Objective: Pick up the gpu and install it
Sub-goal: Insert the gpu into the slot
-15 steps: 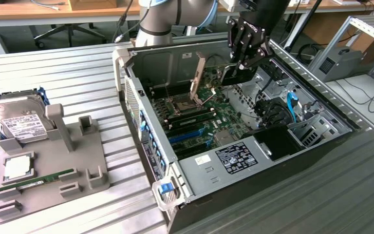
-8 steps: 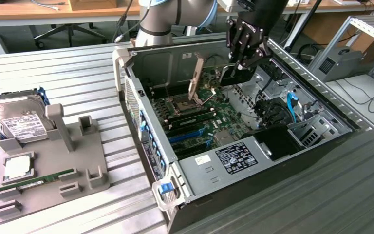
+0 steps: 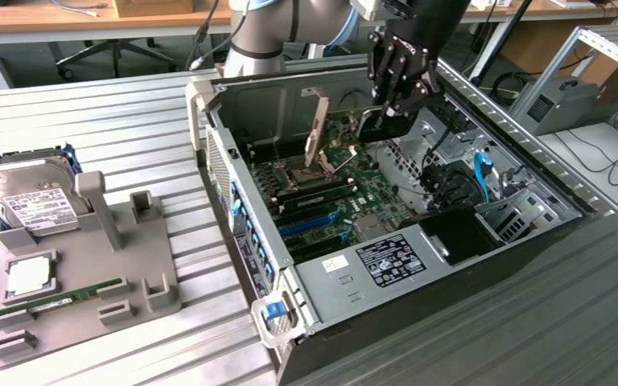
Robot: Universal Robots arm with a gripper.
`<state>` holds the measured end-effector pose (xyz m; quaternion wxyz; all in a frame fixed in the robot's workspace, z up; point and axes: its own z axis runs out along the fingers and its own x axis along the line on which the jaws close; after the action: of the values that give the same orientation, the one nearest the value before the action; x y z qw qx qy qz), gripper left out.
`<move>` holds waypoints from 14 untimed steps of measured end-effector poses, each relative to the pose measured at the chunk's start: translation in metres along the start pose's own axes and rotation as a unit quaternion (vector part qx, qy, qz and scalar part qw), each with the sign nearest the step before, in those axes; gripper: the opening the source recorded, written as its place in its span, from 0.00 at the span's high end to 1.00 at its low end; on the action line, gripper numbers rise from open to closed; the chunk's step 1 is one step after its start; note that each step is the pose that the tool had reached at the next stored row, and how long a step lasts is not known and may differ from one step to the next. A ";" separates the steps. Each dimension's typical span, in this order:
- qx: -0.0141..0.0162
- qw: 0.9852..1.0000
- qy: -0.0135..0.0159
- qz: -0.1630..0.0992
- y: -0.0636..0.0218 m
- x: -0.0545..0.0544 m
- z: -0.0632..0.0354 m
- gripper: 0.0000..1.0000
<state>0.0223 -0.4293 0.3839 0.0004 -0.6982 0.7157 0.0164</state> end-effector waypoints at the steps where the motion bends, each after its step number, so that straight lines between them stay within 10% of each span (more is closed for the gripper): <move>1: 0.000 1.000 0.000 0.000 0.0011 0.000 0.0001 0.73; 14: 0.000 1.000 0.000 0.000 0.0063 0.000 0.0134 0.73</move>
<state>0.0157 -0.4293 0.3706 0.0004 -0.6982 0.7157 0.0163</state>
